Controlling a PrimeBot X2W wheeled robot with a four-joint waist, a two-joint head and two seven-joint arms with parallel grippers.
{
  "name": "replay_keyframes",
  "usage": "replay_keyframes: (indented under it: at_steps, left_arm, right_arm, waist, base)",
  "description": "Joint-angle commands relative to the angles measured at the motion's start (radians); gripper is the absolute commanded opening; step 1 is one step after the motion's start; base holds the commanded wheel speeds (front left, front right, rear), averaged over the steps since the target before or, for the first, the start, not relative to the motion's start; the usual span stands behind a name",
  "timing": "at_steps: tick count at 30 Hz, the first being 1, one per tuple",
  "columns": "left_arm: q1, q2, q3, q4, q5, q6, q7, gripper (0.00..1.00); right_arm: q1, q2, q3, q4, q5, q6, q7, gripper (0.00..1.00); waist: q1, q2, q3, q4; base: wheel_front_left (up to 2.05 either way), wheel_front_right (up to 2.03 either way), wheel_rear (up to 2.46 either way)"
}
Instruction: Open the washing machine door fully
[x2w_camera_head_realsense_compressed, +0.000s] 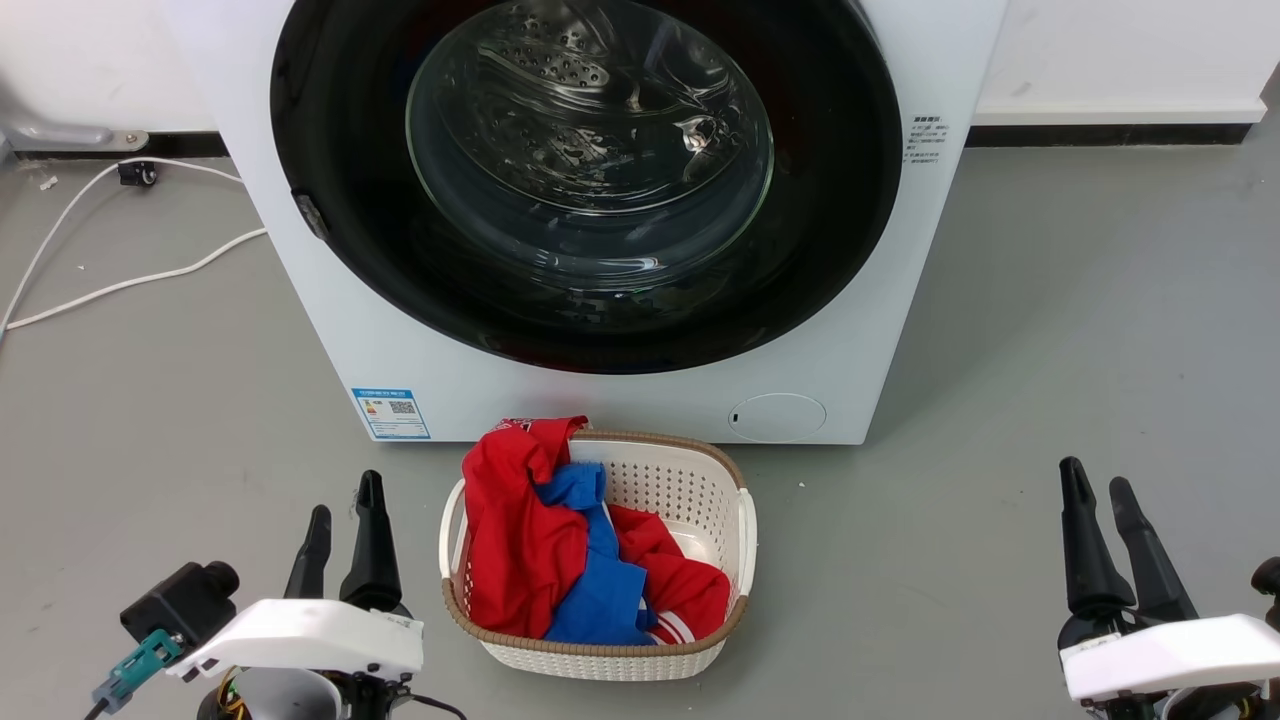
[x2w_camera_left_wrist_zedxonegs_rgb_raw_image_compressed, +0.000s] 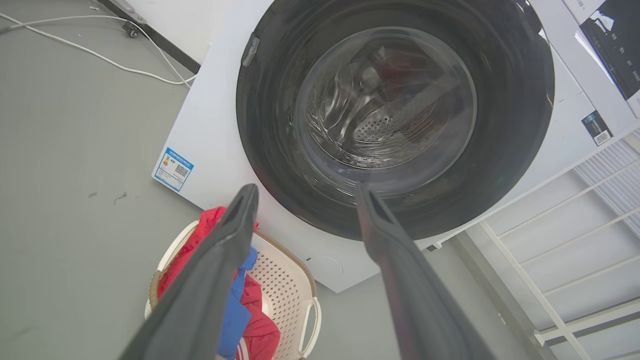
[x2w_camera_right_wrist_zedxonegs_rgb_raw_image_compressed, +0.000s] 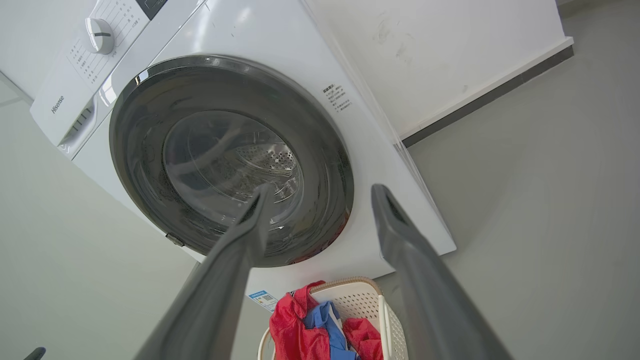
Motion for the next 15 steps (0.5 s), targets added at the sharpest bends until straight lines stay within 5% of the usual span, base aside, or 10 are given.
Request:
replay_keyframes:
  at_steps: [1, 15]
  left_arm:
    - [-0.002, 0.011, -0.007, -0.022, 0.033, 0.008, -0.012, 1.00]
    - [0.020, 0.033, -0.064, -0.055, 0.214, 0.040, -0.059, 1.00]
  right_arm:
    - [-0.003, -0.002, 0.002, -0.023, -0.037, 0.002, -0.011, 1.00]
    - [0.030, -0.001, 0.000, -0.051, -0.221, 0.002, -0.058, 1.00]
  waist:
    - [0.0000, 0.0000, 0.000, 0.000]
    - [0.0000, 0.0000, 0.000, -0.001]
  base:
    - [0.00, 0.00, 0.00]
    - [0.00, 0.00, 0.00]
